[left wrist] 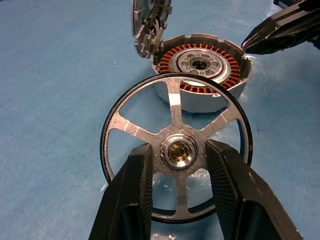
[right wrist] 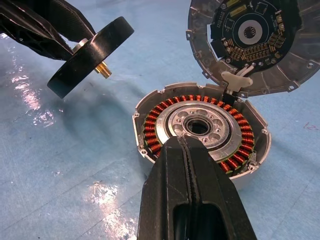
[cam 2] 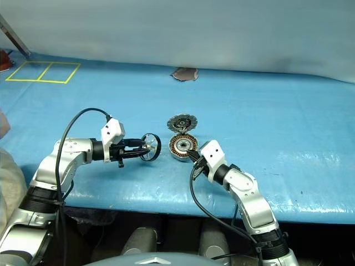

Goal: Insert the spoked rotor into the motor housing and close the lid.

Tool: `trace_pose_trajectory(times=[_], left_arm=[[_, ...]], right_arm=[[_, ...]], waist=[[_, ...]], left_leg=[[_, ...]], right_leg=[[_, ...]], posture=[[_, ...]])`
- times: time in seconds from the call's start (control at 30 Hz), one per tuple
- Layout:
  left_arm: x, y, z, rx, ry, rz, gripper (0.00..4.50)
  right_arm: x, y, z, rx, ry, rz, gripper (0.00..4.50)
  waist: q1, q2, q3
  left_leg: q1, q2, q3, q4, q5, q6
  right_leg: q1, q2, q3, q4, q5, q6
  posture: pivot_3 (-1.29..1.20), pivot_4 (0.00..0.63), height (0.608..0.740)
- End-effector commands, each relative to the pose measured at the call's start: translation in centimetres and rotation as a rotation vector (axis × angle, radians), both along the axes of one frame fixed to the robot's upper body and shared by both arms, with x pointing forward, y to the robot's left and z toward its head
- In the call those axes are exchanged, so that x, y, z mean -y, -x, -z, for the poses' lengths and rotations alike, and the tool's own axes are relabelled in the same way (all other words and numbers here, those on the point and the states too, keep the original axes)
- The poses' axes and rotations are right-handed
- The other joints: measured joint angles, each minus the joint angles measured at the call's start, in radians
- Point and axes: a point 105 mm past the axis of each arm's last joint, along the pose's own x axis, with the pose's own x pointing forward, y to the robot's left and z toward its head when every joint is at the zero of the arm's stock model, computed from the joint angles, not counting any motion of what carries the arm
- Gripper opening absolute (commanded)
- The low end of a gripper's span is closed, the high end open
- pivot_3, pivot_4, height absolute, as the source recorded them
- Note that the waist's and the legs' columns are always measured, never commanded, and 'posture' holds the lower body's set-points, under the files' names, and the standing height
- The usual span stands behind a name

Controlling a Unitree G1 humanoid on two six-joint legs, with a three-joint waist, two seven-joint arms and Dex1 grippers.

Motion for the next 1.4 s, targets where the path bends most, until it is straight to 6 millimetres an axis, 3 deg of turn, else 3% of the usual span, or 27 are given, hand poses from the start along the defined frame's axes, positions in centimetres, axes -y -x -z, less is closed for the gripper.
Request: trace_pose_trajectory(times=[0.03,0.87,1.4], left_arm=[[1.5,0.2,-1.4,0.026,0.013,0.087,1.34],[6.7,-2.1,-2.9,0.061,0.056,0.236,1.34],[8.1,-3.4,-2.3,0.084,0.002,0.284,1.34]], right_arm=[[0.1,0.1,-0.8,0.038,-0.037,-0.013,0.0],[0.6,0.5,-0.2,0.021,-0.026,0.002,0.0],[0.7,1.0,0.2,0.006,-0.022,-0.003,0.0]], waist=[[0.001,0.0,0.0],[0.003,-0.001,0.0],[0.002,-0.001,0.0]], left_leg=[[0.0,0.0,0.0,0.0,0.0,0.001],[0.0,-0.002,0.0,0.002,0.003,0.005],[0.0,-0.002,0.0,0.003,0.003,0.006]], right_leg=[[0.0,0.0,0.0,0.0,0.0,0.0],[0.001,0.0,0.0,0.001,0.0,0.001],[0.002,0.001,0.0,0.001,0.001,0.001]], posture=[[0.0,0.15,0.74],[0.0,0.15,0.74],[0.0,0.15,0.74]])
